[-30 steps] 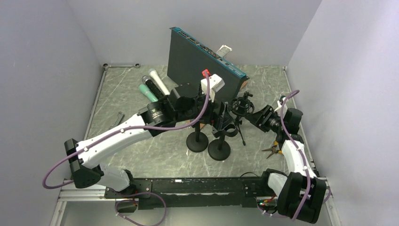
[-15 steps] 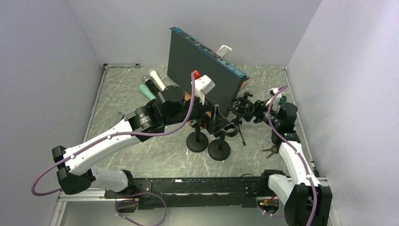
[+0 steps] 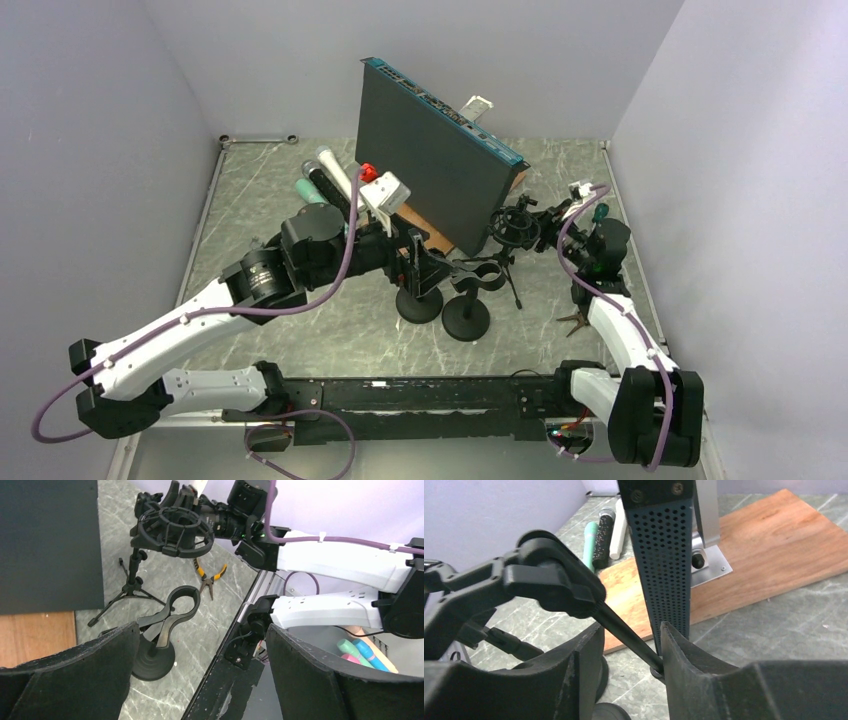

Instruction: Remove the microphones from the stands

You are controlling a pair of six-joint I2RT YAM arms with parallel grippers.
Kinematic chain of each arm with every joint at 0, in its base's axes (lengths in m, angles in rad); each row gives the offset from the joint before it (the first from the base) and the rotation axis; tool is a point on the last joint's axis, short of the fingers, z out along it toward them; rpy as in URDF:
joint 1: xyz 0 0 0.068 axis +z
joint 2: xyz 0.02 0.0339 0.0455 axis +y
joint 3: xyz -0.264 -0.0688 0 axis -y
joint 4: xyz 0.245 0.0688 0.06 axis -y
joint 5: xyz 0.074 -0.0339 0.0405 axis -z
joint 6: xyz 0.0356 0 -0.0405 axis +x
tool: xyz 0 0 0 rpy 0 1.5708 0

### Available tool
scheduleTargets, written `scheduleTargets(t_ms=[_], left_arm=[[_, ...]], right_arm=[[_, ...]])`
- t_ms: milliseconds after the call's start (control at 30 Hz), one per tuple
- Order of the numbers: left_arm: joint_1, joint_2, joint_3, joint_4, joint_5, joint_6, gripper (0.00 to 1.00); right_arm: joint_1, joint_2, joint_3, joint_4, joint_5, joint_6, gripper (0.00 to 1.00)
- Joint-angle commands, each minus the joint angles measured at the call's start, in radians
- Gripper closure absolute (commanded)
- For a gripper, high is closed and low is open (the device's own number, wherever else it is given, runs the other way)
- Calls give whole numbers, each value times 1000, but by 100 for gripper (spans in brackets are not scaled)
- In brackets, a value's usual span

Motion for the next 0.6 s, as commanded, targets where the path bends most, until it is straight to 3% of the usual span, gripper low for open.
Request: scheduleTargets(t_ms=[0,467,567], left_arm=[[-2,-39,-32,8,-62,-5,1],[-2,-71,-57,-26,-82,6,1],[-2,-62,-52,-25,-81,7,1]], right_arm=[[16,-12,-12,139,-38,-15,55],[22,-158,-39,-1,51,-112,85],[22,-129,-32,15,23,-110,82]])
